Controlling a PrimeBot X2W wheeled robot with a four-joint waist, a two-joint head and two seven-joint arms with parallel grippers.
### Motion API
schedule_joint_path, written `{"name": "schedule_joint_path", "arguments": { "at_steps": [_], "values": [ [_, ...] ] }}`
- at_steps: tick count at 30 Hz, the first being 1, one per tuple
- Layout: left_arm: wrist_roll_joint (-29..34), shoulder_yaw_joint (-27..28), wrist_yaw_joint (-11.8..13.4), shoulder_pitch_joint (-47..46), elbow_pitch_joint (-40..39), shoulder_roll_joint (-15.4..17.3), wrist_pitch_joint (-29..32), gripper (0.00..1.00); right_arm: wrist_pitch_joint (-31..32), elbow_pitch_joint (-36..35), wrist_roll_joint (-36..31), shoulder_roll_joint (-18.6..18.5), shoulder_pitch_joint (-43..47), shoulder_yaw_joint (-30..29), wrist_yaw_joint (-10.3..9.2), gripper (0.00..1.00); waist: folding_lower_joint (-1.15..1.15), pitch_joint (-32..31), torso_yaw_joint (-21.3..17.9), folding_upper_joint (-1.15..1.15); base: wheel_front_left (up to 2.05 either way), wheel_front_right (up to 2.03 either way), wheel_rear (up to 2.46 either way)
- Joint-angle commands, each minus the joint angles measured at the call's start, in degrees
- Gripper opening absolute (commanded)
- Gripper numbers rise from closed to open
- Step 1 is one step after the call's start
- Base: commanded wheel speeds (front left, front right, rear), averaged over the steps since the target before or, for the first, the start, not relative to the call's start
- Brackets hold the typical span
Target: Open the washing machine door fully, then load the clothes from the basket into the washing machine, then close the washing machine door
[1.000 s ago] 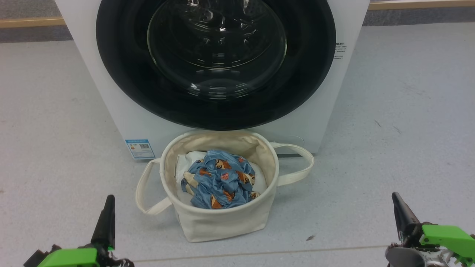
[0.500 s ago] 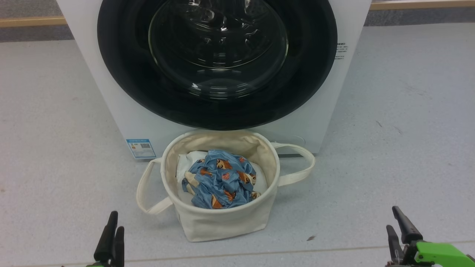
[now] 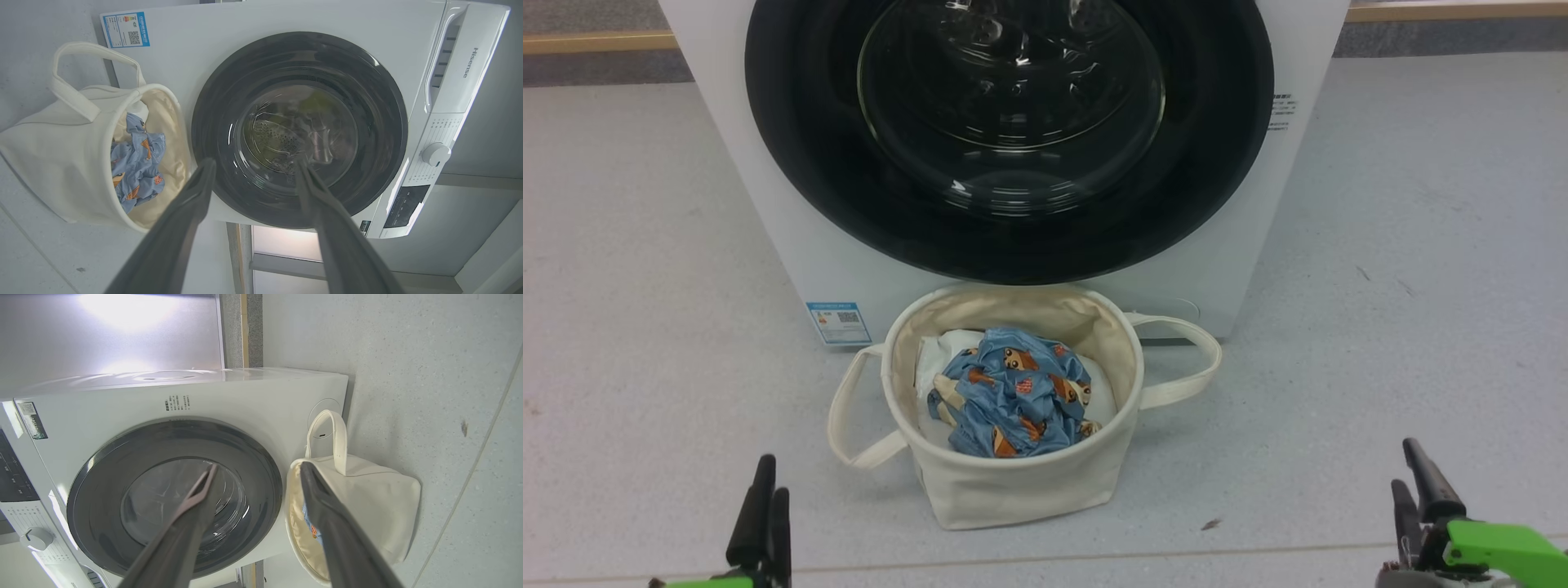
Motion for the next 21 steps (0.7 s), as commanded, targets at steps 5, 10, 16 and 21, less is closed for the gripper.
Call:
{"name": "schedule_joint_path", "arguments": {
  "at_steps": [5,10,16,21],
  "values": [
    [2.76,1.37,-0.13,-3.47,-2.99,0.40,-1.32,1.00,-1.46,-3.27,-3.51,-0.41,-4.07,-0.88,0.00,1.00,0.00,0.01,0.27,0.00,0.00,0.00,0.00],
    [5.60,2.15,-0.15,-4.13,-3.99,0.42,-2.16,1.00,-2.30,-3.67,-5.42,-0.44,-5.28,-0.89,0.00,1.00,0.00,0.02,0.50,0.00,0.00,0.00,0.00],
    [9.43,2.60,-0.17,-5.24,-5.68,0.44,-3.16,1.00,-3.31,-4.90,-6.83,-0.47,-7.21,-1.33,0.00,1.00,0.00,0.17,0.85,0.00,0.00,0.00,0.00],
    [13.08,2.88,-0.19,-6.35,-7.08,0.46,-4.00,1.00,-4.15,-7.50,-13.30,-0.50,-8.95,-0.88,0.00,1.00,0.00,0.33,1.13,0.00,0.00,0.00,0.00]
  ]
}}
